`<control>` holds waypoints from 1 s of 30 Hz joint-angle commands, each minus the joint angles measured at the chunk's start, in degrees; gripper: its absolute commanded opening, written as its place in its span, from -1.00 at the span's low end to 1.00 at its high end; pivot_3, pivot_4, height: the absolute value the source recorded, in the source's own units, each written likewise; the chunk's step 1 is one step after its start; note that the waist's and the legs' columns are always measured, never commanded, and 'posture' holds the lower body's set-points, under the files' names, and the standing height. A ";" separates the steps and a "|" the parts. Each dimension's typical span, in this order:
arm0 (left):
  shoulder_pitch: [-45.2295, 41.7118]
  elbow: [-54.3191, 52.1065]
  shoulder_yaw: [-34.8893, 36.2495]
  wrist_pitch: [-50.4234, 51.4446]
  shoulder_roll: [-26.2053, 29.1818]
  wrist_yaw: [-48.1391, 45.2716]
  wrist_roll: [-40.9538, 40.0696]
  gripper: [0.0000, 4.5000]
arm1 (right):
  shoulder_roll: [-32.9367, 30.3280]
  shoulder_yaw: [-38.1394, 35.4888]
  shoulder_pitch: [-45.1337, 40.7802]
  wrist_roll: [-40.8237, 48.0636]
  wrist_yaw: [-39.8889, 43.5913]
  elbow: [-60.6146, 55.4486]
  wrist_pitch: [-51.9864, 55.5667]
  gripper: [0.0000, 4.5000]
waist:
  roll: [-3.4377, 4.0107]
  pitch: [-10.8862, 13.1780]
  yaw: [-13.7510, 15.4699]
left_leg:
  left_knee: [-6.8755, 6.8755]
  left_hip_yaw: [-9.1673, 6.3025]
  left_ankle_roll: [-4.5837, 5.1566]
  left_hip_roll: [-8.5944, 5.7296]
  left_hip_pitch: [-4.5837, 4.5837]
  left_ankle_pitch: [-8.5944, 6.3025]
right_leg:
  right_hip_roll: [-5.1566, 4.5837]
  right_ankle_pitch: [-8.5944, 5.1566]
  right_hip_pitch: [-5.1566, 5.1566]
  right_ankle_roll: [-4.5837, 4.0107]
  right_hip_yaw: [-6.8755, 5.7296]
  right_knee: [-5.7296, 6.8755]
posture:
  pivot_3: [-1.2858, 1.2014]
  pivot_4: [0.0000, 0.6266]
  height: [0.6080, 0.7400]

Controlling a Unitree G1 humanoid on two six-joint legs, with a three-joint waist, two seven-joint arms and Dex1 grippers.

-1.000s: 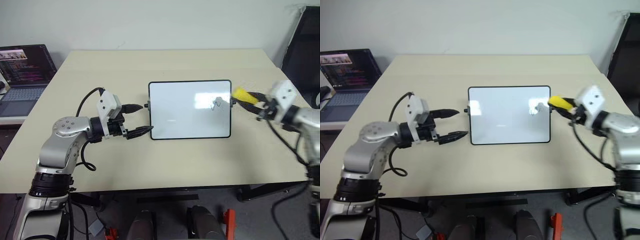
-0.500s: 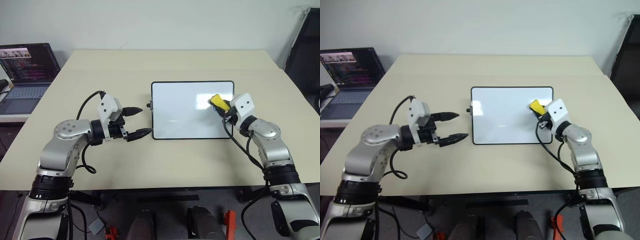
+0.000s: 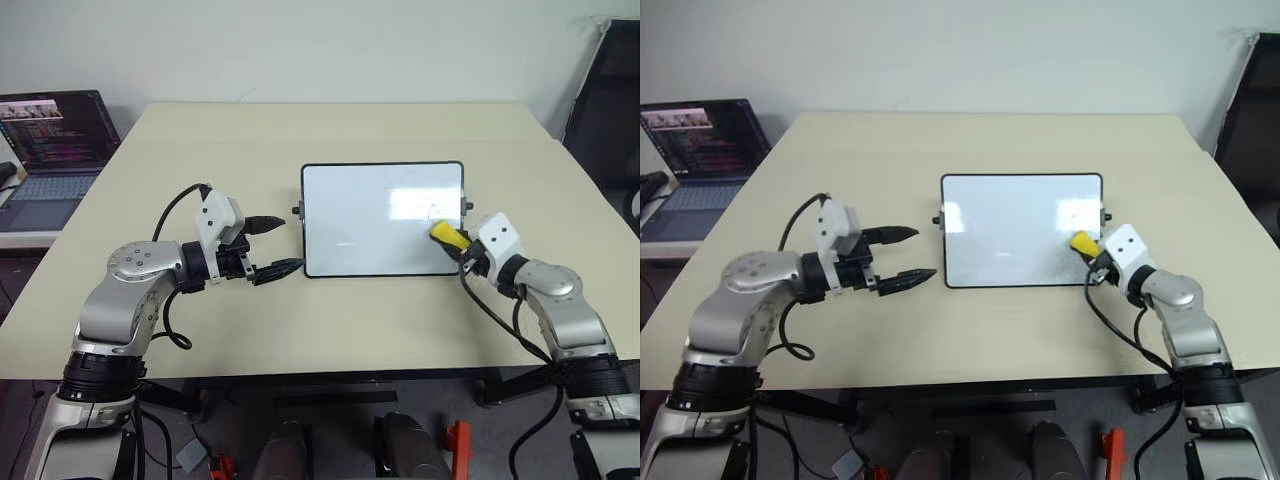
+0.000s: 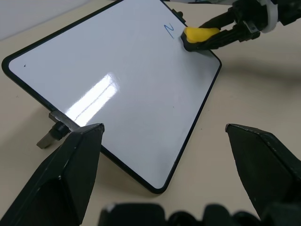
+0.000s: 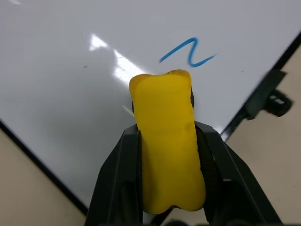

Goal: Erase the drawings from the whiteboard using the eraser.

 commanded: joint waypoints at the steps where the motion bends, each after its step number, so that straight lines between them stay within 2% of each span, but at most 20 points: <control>1: -1.64 -1.23 0.88 -0.76 0.05 0.22 -0.26 1.00 | 1.76 0.05 -5.74 -2.37 -4.21 4.25 -2.61 -0.50 | 0.00 0.00 -0.37 | 0.00 0.02 0.02 0.01 0.00 0.01 | 0.01 0.03 -0.02 -0.05 0.01 -0.01 | 0.03 -0.52 1.00; 5: -2.51 -0.77 0.92 -0.81 -0.13 0.01 -0.43 1.00 | 3.82 1.88 -10.22 -3.57 -4.20 7.53 -4.61 -0.50 | 0.00 0.00 -0.42 | -0.06 0.02 0.05 0.04 -0.03 0.03 | 0.04 0.09 -0.07 0.05 0.00 -0.02 | 0.03 -0.52 1.00; 9: -2.69 -0.55 0.77 -0.90 -0.29 0.00 -0.27 1.00 | 4.11 2.37 -9.87 -3.72 -3.50 7.32 -3.99 -0.50 | 0.00 0.00 -0.32 | -0.11 -0.02 0.04 0.03 -0.14 0.02 | 0.03 0.09 -0.12 -0.02 -0.03 -0.06 | 0.03 -0.52 1.00; 17: -2.62 -0.61 0.93 -0.86 -0.19 0.04 -0.28 1.00 | -2.13 2.62 1.47 -1.39 6.61 -0.58 0.76 -0.50 | 0.00 0.00 -0.03 | -0.08 -0.05 0.02 0.01 -0.14 0.00 | 0.01 0.02 -0.08 0.10 -0.06 -0.09 | 0.03 -0.52 1.00; 20: -2.76 -0.43 1.02 -0.95 -0.08 0.06 -0.18 1.00 | -4.88 1.24 3.06 -1.01 7.91 -0.55 0.48 -0.50 | 0.00 0.00 0.00 | -0.02 -0.03 0.03 0.00 -0.11 0.01 | 0.01 0.04 -0.04 0.13 -0.04 -0.08 | 0.03 -0.52 1.00; 24: -2.89 0.02 0.94 -1.27 -0.18 0.05 0.02 1.00 | -4.62 0.38 0.53 -1.07 6.10 1.30 -1.98 -0.50 | 0.00 0.00 -0.34 | 0.00 0.00 0.06 0.03 -0.03 0.03 | 0.03 0.06 -0.02 -0.01 0.00 -0.05 | 0.03 -0.52 1.00; 30: -3.68 0.56 0.31 -1.58 -0.97 0.16 0.28 1.00 | 1.28 2.46 -8.19 -3.22 0.91 6.81 -6.81 -0.50 | 0.00 0.00 -0.85 | -0.02 0.08 0.07 0.05 -0.01 0.05 | 0.05 0.14 -0.06 0.08 0.06 -0.03 | 0.03 -0.52 1.00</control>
